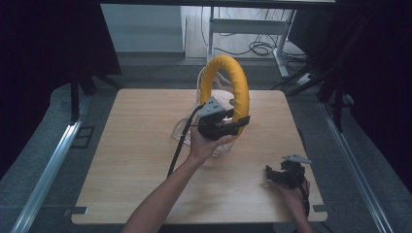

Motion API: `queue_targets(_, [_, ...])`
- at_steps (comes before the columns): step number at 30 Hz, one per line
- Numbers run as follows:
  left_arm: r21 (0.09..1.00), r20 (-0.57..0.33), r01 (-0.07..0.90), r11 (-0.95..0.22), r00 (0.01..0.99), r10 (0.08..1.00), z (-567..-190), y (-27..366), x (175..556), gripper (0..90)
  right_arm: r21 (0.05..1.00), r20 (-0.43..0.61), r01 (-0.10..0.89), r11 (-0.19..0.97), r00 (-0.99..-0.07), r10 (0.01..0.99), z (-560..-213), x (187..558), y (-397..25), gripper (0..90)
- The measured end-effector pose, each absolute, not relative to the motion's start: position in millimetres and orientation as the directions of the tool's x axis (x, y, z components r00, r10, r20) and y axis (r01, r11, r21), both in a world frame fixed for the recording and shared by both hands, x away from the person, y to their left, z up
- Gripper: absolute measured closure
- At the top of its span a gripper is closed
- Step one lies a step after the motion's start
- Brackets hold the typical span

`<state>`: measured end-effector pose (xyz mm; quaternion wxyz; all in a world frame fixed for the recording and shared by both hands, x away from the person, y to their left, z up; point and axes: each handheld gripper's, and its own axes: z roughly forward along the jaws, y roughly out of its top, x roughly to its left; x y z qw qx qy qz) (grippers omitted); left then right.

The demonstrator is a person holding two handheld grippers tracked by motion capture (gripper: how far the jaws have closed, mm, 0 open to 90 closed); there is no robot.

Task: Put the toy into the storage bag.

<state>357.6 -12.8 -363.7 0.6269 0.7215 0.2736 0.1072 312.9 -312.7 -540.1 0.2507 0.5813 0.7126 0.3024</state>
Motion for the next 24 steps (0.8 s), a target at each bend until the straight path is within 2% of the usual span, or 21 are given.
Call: queue_targets(24, [0.927, -0.305, 0.376, -0.016, 0.776, 0.551, -398.2, -4.7, 379.5, 51.0, 0.721, -0.007, 0.678, 0.143, -0.200, 0.980, -540.0, 312.8, -312.8, 13.6])
